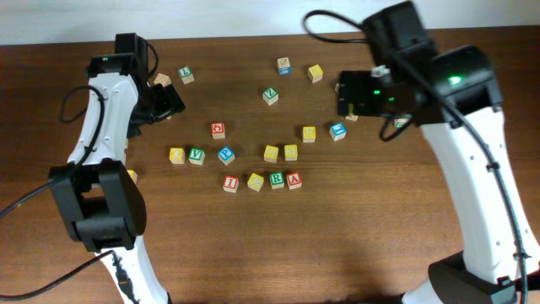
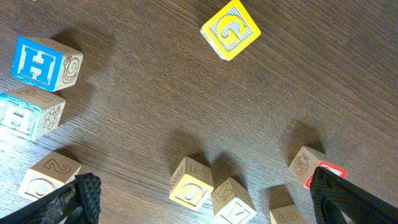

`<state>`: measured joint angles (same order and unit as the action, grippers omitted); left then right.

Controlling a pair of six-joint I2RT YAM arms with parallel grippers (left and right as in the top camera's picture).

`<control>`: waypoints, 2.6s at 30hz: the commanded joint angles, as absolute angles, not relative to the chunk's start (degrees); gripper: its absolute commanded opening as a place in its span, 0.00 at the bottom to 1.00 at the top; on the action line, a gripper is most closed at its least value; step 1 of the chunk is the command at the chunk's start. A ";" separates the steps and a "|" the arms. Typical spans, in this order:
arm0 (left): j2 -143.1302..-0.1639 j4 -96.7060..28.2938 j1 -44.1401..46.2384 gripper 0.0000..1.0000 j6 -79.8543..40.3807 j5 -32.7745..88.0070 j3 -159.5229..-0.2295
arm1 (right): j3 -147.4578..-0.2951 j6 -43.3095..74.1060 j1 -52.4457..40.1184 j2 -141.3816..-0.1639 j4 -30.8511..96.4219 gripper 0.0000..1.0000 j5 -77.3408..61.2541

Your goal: Spell out ICRA

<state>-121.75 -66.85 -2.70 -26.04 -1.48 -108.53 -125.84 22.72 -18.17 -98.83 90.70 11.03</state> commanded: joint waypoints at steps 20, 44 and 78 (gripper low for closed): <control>-100.60 -86.26 4.60 0.54 7.38 25.10 -110.63 | -114.28 14.33 -12.45 -101.54 92.49 0.04 -4.43; -101.06 -37.65 16.36 0.00 -24.21 3.29 -69.67 | -78.89 16.60 -15.35 -102.39 46.63 0.04 -15.88; -117.97 -49.63 24.80 0.00 -23.11 21.63 -88.16 | -78.89 16.78 -14.87 -105.38 49.50 0.04 -13.74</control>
